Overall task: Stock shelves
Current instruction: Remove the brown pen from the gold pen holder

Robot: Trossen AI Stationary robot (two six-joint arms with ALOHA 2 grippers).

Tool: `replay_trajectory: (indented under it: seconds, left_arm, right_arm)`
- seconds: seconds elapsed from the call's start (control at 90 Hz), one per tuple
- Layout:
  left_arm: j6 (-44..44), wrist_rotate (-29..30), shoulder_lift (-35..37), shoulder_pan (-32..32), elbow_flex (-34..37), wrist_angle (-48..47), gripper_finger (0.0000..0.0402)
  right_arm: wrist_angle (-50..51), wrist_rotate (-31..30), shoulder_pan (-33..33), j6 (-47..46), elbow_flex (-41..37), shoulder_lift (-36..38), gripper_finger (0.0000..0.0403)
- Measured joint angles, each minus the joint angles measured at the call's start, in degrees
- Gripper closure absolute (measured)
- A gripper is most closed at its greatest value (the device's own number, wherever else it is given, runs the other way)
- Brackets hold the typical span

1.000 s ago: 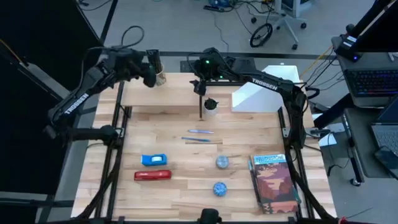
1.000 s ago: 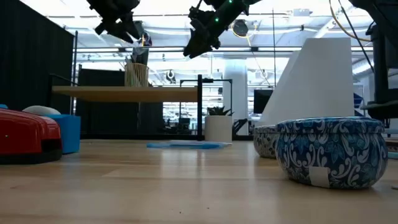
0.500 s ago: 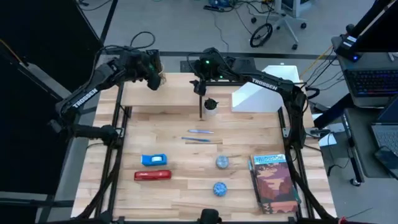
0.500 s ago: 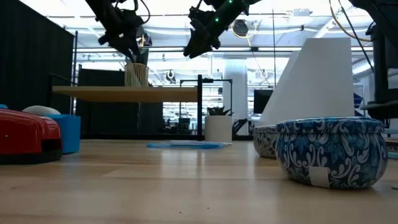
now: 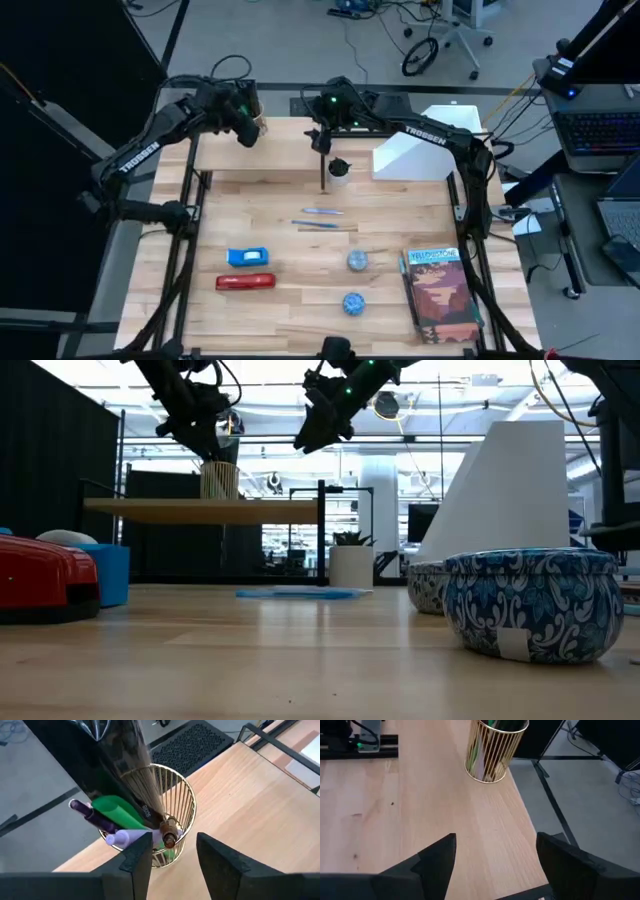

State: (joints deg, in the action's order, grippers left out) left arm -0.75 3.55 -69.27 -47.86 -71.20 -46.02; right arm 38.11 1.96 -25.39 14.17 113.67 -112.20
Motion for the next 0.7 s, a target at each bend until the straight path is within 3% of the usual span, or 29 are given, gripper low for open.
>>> replay_trajectory:
  seconds: [0.7]
  left_arm:
    - [-1.89, 3.19, 0.0, -0.13, 0.0, 1.77, 0.028]
  right_arm:
    - [-0.02, 0.0, 0.0, 0.0, 0.0, 0.0, 0.0147]
